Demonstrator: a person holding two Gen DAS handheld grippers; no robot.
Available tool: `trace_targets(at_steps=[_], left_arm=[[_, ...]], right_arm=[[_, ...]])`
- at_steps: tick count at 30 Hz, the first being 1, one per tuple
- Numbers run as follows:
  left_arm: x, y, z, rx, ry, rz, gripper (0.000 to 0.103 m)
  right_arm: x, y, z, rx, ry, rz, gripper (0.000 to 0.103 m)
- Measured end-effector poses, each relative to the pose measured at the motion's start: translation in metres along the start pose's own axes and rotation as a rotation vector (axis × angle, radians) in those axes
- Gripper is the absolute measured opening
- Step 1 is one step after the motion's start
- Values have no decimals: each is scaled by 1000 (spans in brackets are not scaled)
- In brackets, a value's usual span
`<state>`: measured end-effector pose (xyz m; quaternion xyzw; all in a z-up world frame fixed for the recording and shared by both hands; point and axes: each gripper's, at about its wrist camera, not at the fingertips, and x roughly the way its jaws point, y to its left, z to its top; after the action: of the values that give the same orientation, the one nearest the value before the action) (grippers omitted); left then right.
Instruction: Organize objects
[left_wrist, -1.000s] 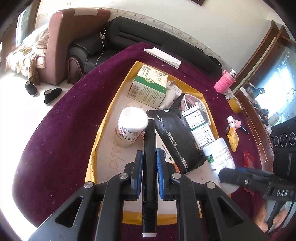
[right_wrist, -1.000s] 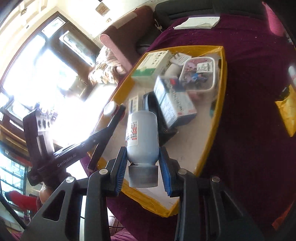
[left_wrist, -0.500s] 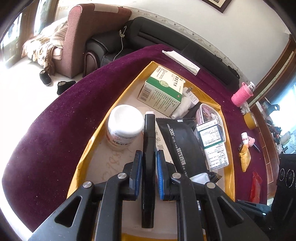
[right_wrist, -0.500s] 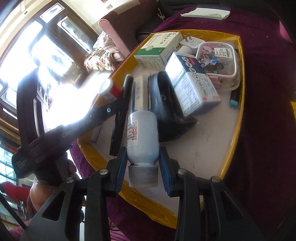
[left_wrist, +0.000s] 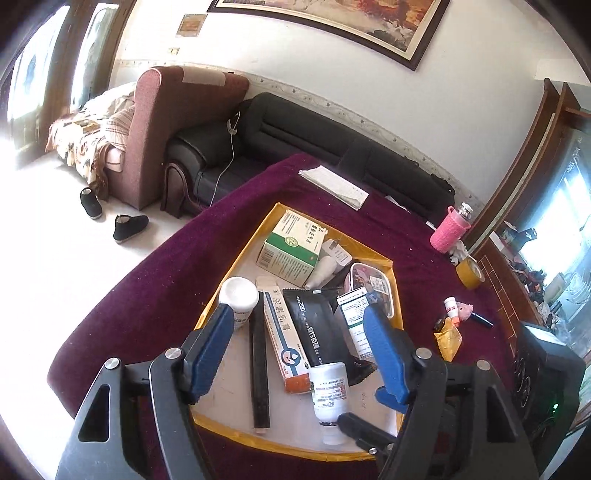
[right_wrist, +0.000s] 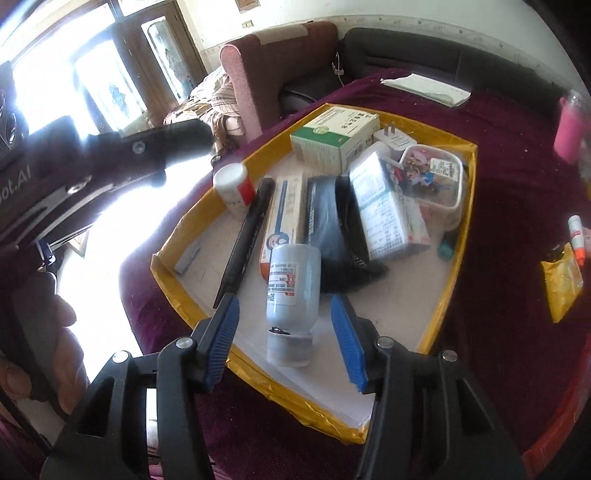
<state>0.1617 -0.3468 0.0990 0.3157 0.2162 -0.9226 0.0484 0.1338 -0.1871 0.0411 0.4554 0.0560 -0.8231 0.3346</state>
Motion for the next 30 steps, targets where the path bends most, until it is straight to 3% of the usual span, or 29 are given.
trace_targets(at_steps=[7, 12, 20, 30], left_arm=[[-6, -21, -6, 71, -36, 58, 67], [-1, -40, -12, 106, -13, 55, 67], [0, -75, -22, 193, -7, 69, 67], [12, -109, -27, 247, 39, 47, 67]], right_arm=[[-34, -24, -1, 15, -148, -246, 61], [-53, -54, -8, 55, -183, -371, 61], [-74, -89, -24, 119, -205, -465, 61], [-86, -127, -34, 188, -198, -491, 61]])
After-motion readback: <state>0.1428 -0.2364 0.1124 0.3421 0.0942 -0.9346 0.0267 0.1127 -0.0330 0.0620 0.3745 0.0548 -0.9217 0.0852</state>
